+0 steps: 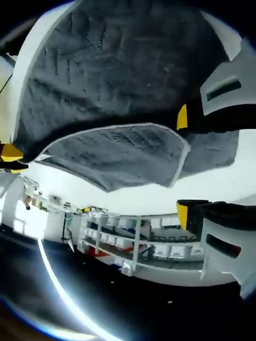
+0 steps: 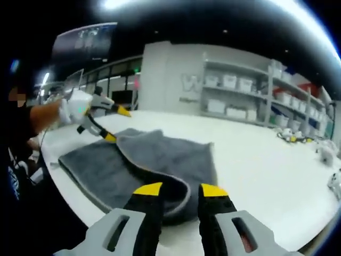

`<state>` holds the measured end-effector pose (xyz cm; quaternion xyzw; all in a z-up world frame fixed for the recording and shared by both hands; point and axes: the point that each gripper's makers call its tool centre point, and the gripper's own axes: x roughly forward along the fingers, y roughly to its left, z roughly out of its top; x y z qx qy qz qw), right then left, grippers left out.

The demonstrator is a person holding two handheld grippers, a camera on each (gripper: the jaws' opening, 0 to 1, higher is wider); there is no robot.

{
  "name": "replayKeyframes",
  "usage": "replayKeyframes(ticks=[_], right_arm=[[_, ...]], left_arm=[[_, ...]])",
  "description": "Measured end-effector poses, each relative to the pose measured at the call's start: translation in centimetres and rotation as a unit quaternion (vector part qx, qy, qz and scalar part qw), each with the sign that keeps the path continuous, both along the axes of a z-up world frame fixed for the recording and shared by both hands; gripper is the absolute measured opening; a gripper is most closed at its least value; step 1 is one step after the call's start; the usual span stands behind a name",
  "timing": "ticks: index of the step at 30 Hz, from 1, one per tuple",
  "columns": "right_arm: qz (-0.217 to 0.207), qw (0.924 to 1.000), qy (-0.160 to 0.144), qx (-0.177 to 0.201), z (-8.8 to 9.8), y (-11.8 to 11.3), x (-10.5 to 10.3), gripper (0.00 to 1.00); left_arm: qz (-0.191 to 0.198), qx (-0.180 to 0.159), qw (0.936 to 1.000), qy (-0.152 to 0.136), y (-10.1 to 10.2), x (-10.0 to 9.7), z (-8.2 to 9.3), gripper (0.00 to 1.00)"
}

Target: Open the folded towel by lifting each exposed corner and separating the folded layers until the towel lies flat within the target outline without major curled edges

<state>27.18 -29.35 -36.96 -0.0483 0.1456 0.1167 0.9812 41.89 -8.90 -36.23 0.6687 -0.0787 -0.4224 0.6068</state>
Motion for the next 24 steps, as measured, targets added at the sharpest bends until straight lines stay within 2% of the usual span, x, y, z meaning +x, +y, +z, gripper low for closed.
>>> replayKeyframes(ticks=[2,7,13,18,21,23,24], right_arm=[[-0.001,0.9999,0.011,0.000,-0.4,0.1,-0.2,0.18],[-0.003,0.9999,0.013,0.009,-0.5,0.0,-0.5,0.13],[-0.003,0.9998,0.016,0.011,-0.6,0.1,-0.7,0.11],[0.000,0.9998,0.015,0.014,-0.6,0.2,-0.8,0.10],[0.005,0.9998,0.013,0.014,-0.6,0.5,-1.0,0.09],[0.005,0.9998,0.013,0.013,-0.5,0.5,-1.0,0.08],[0.005,0.9998,0.013,0.013,-0.5,0.5,-1.1,0.07]], left_arm=[[-0.003,0.011,0.9999,0.005,0.0,-0.1,-0.5,0.37],[-0.009,0.026,0.9996,0.008,-0.2,-0.4,-0.9,0.24],[-0.021,0.059,0.9980,0.006,-0.2,-0.6,-1.8,0.21],[-0.045,0.096,0.9943,-0.014,0.0,-0.6,-2.4,0.17],[-0.051,0.105,0.9930,-0.016,-0.1,-0.8,-2.6,0.11],[-0.052,0.107,0.9928,-0.015,-0.1,-0.8,-2.6,0.03],[-0.049,0.108,0.9928,-0.015,0.0,-0.8,-2.6,0.03]])
